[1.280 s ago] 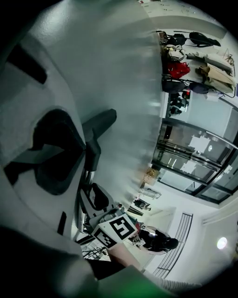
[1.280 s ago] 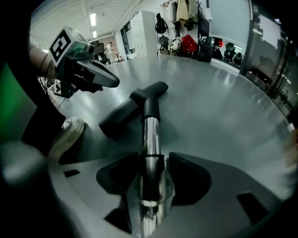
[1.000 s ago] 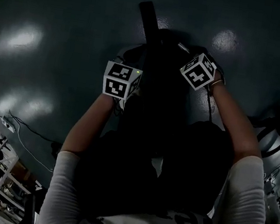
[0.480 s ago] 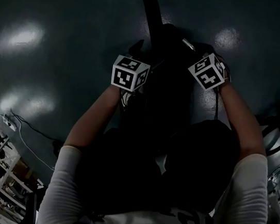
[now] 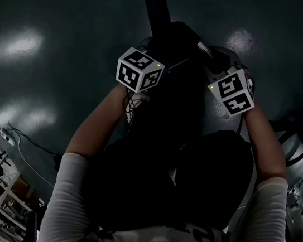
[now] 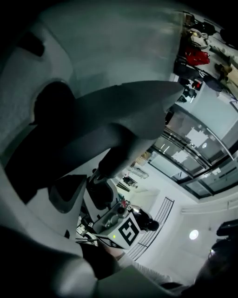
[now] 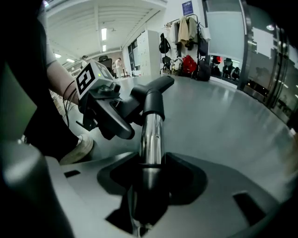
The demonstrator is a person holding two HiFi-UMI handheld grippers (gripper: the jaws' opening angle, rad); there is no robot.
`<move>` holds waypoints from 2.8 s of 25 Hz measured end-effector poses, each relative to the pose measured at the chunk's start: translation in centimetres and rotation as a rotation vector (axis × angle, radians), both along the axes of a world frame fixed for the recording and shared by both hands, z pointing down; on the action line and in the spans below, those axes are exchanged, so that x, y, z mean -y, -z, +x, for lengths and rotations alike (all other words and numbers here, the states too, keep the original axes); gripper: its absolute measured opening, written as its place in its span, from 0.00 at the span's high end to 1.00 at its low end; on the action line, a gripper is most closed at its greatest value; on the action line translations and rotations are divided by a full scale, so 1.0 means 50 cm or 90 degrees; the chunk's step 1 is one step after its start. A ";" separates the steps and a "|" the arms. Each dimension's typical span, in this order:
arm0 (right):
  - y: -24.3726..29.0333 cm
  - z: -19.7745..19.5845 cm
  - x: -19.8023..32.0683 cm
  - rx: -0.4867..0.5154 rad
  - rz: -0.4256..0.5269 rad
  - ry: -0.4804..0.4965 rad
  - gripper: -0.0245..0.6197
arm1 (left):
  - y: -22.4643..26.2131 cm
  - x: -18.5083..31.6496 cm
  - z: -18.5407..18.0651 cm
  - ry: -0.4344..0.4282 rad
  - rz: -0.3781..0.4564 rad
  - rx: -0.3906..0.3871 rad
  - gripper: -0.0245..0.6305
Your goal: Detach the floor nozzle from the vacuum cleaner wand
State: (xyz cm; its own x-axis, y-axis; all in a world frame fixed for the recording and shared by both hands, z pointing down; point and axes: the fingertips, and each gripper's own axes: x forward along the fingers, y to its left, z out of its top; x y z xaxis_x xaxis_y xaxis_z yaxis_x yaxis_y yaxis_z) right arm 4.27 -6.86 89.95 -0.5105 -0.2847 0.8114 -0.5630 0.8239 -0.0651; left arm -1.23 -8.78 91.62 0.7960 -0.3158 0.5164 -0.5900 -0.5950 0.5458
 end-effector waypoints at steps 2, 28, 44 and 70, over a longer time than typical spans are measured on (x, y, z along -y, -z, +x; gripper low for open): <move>0.029 -0.005 0.003 0.021 0.009 -0.007 0.68 | 0.037 0.001 0.000 0.010 -0.017 -0.023 0.49; 1.356 -0.012 -0.037 0.138 0.143 -0.080 0.68 | 1.481 -0.062 0.045 -0.033 0.114 0.020 0.79; 1.702 0.137 -0.308 0.134 0.258 -0.108 0.68 | 1.848 -0.365 0.206 -0.066 0.271 0.053 0.79; 1.633 0.176 -0.325 0.092 0.188 -0.111 0.68 | 1.932 -0.332 0.147 0.124 0.293 0.045 0.79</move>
State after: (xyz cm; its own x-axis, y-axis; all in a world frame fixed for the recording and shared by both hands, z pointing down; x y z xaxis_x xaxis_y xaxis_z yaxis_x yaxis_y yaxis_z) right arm 13.09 9.42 8.28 -0.5372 -0.5880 0.6047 -0.6987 0.7118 0.0715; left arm 6.12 7.80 -4.98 0.6678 -0.6625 0.3392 -0.7401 -0.6395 0.2081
